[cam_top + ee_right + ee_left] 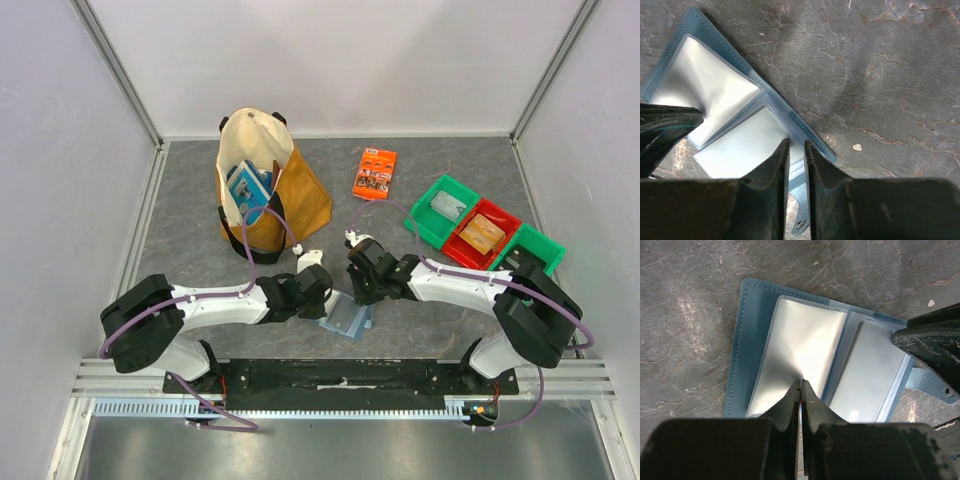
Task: Take the credit cards out of the card holder
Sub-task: Remove the credit card from the card holder.
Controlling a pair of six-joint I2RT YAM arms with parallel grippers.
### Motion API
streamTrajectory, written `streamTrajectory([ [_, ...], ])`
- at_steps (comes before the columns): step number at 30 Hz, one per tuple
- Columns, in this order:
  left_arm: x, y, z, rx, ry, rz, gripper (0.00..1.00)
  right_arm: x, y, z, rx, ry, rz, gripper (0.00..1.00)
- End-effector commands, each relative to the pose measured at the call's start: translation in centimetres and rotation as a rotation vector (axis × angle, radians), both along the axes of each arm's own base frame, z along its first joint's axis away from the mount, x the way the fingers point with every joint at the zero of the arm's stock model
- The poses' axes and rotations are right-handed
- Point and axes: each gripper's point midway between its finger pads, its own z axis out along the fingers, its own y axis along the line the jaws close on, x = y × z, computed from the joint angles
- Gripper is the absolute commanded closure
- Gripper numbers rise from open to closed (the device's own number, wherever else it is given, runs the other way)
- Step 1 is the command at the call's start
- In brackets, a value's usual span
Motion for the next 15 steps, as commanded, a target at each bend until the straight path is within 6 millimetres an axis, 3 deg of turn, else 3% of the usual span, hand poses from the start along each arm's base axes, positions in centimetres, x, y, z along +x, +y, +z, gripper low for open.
streamTrajectory([
  [1,0.4,-0.4,0.5,-0.036,-0.008,0.027,0.94,0.3,1.3,1.5,0.052,-0.018,0.011,0.80],
  [6,0.3,-0.4,0.4,-0.037,-0.007,0.025,0.94,0.2,1.8,2.1,0.078,-0.018,0.022,0.87],
  [11,0.4,-0.4,0.5,-0.037,-0.009,0.027,0.94,0.4,2.4,3.0,0.111,-0.028,0.020,0.87],
  [15,0.5,-0.3,0.6,-0.042,-0.015,0.032,0.94,0.5,1.5,3.3,0.088,-0.039,-0.020,0.76],
])
